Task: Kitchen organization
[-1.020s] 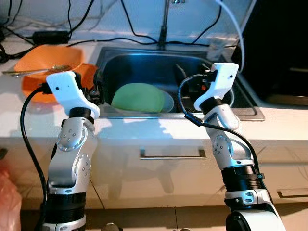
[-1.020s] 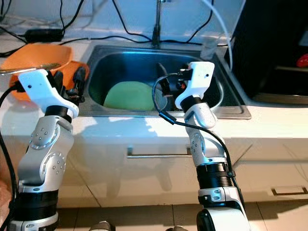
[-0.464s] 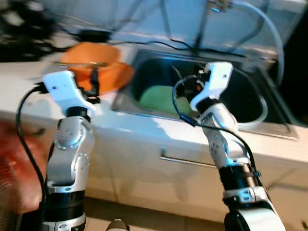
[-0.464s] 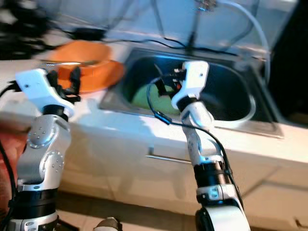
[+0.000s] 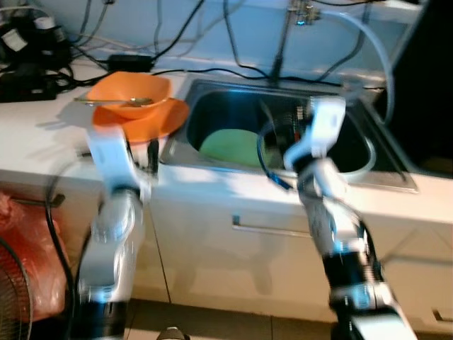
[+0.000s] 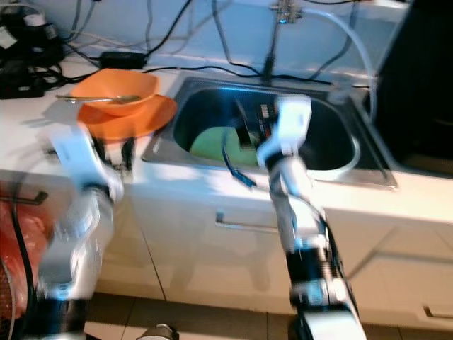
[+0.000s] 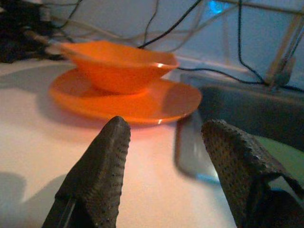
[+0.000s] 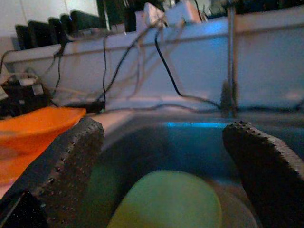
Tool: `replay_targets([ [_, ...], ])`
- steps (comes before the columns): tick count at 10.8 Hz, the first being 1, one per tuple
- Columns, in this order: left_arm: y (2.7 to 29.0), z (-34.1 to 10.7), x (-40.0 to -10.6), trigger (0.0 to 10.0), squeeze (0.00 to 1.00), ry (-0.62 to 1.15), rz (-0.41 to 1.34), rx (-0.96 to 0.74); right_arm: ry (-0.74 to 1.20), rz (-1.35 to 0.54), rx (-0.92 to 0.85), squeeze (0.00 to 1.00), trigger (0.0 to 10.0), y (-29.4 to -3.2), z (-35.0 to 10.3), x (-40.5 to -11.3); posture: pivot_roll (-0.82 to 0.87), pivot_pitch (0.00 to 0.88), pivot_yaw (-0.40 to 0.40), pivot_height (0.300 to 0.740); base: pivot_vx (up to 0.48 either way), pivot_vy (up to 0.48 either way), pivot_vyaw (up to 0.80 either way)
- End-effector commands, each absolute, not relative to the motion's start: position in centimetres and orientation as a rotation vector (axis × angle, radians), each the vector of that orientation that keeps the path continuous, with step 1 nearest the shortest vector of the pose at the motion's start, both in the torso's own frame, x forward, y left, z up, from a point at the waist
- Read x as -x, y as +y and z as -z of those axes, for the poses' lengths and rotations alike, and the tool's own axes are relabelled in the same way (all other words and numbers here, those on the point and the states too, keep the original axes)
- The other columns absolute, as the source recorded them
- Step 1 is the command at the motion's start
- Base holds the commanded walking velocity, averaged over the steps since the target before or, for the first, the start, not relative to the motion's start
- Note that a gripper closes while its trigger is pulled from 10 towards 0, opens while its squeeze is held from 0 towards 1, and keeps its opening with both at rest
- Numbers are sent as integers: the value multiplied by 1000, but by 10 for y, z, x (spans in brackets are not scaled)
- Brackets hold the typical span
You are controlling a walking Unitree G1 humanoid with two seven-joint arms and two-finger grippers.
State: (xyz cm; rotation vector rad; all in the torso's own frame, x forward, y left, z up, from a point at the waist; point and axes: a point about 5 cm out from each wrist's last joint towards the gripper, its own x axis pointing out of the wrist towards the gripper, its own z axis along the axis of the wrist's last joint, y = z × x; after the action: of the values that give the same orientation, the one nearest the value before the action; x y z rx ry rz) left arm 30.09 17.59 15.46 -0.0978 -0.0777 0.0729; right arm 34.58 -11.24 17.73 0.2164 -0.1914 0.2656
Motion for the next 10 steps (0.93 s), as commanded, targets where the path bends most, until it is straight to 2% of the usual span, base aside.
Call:
replay_targets([
  [1,174,-161,-299,10000,0,-122,-58,84,-223,-257,-193,0,10000,-114,-184,-346,100,4,-25,740,0,0,0],
  [4,171,-167,-302,10000,0,-157,-30,80,-214,-246,-186,0,10000,-115,-181,-346,101,0,-29,740,0,0,0],
  [7,167,-172,-304,10000,0,-167,0,95,-212,-240,-187,0,10000,-114,-179,-345,105,1,-24,740,256,0,0],
  [10,169,-168,-304,10000,0,-156,-13,101,-209,-238,-186,0,10000,-115,-178,-346,107,0,-26,740,0,0,0],
])
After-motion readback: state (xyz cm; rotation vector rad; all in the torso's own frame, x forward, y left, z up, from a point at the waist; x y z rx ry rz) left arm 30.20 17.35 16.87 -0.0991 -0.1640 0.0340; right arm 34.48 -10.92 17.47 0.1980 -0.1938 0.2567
